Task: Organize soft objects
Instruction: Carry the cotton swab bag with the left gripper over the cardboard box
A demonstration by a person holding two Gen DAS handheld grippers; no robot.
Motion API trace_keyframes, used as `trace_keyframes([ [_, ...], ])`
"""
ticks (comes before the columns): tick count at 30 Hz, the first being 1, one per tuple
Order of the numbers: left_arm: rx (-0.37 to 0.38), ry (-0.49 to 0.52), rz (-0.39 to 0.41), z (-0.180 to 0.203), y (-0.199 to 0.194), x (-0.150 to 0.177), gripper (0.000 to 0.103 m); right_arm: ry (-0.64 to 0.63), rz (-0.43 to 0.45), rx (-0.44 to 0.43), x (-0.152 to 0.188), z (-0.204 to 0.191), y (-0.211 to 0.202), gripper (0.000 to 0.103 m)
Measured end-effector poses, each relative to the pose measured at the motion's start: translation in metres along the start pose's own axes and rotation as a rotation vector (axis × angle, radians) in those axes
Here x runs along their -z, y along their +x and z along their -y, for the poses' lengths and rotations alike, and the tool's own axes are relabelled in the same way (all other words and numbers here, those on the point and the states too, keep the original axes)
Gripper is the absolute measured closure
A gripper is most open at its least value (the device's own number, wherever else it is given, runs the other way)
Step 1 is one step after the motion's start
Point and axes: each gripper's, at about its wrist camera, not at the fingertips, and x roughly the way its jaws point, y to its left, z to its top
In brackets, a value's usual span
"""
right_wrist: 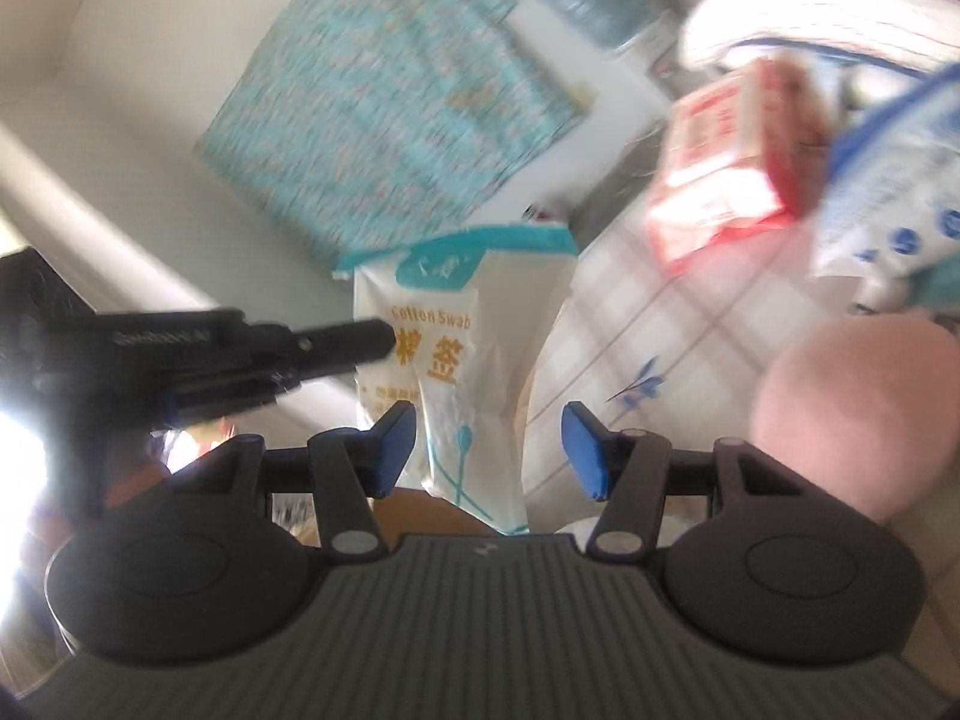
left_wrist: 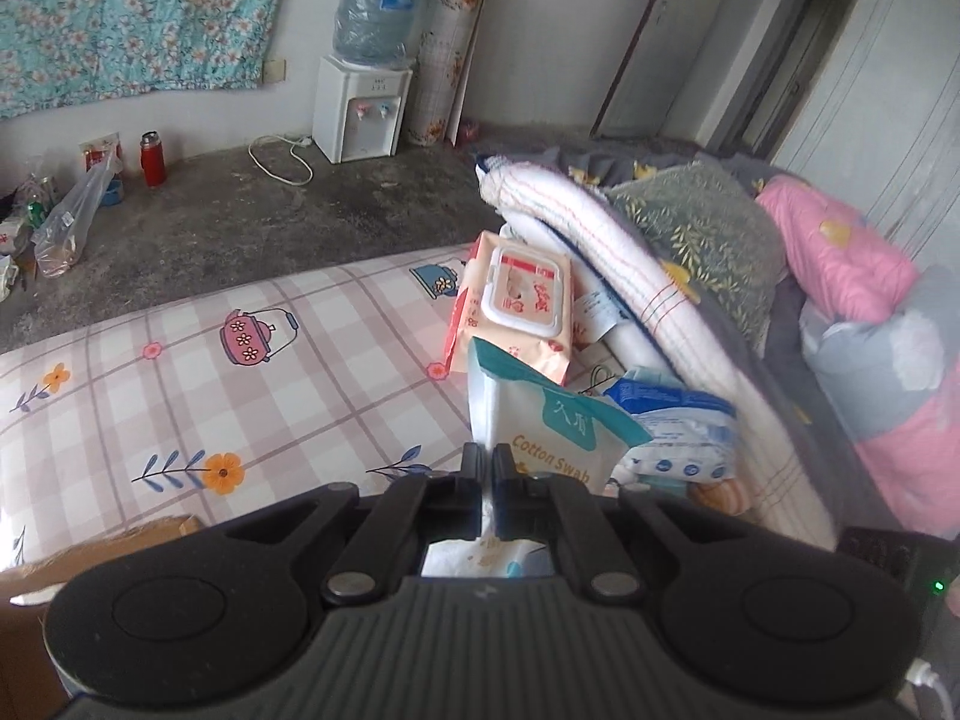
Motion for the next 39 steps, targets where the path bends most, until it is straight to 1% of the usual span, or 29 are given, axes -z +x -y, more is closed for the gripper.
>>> trace_keyframes([
  [2, 0.001, -0.004, 0.026, -0.002, -0.017, 0.005, 0.099, -0.014, -0.054, -0.051, -0.001, -0.010, 0.003, 0.051],
  [3, 0.002, -0.009, 0.039, -0.003, -0.026, 0.009, 0.099, -0.024, -0.067, -0.063, 0.000, -0.015, 0.003, 0.052],
  [4, 0.000, -0.012, 0.052, -0.004, -0.035, 0.013, 0.099, -0.047, -0.076, -0.068, 0.002, -0.023, 0.002, 0.055],
  [7, -0.027, -0.019, 0.087, -0.011, -0.063, 0.024, 0.099, -0.118, -0.101, -0.095, 0.008, -0.052, -0.001, 0.068],
  [10, -0.053, -0.054, 0.121, -0.023, -0.090, 0.037, 0.099, -0.194, -0.137, -0.100, 0.020, -0.087, -0.005, 0.073],
  [14, -0.139, -0.110, 0.160, -0.047, -0.124, 0.062, 0.099, -0.278, -0.214, -0.103, 0.041, -0.135, 0.005, 0.075],
  [16, -0.177, -0.150, 0.166, -0.061, -0.136, 0.075, 0.099, -0.323, -0.270, -0.104, 0.056, -0.158, 0.017, 0.076],
  [19, -0.255, -0.227, 0.162, -0.093, -0.149, 0.094, 0.099, -0.369, -0.360, -0.109, 0.081, -0.186, 0.041, 0.076],
  [23, -0.357, -0.323, 0.146, -0.139, -0.154, 0.113, 0.099, -0.397, -0.486, -0.108, 0.115, -0.219, 0.085, 0.076],
  [25, -0.402, -0.353, 0.136, -0.162, -0.154, 0.122, 0.099, -0.421, -0.523, -0.097, 0.131, -0.233, 0.106, 0.076],
  [27, -0.444, -0.360, 0.117, -0.179, -0.148, 0.125, 0.099, -0.440, -0.557, -0.085, 0.146, -0.243, 0.127, 0.077],
  [28, -0.453, -0.361, 0.106, -0.187, -0.145, 0.127, 0.099, -0.440, -0.576, -0.076, 0.152, -0.247, 0.139, 0.077],
  [29, -0.465, -0.343, 0.093, -0.194, -0.140, 0.128, 0.099, -0.441, -0.592, -0.066, 0.159, -0.249, 0.149, 0.077],
  [32, -0.549, -0.300, 0.043, -0.207, -0.124, 0.129, 0.098, -0.469, -0.612, -0.031, 0.171, -0.253, 0.177, 0.075],
  [33, -0.567, -0.297, 0.024, -0.212, -0.119, 0.129, 0.098, -0.479, -0.625, -0.026, 0.175, -0.256, 0.185, 0.075],
  [36, -0.581, -0.314, -0.027, -0.224, -0.102, 0.135, 0.098, -0.519, -0.651, 0.005, 0.184, -0.258, 0.201, 0.075],
  [39, -0.580, -0.335, -0.040, -0.232, -0.096, 0.142, 0.098, -0.527, -0.652, 0.030, 0.181, -0.248, 0.203, 0.075],
])
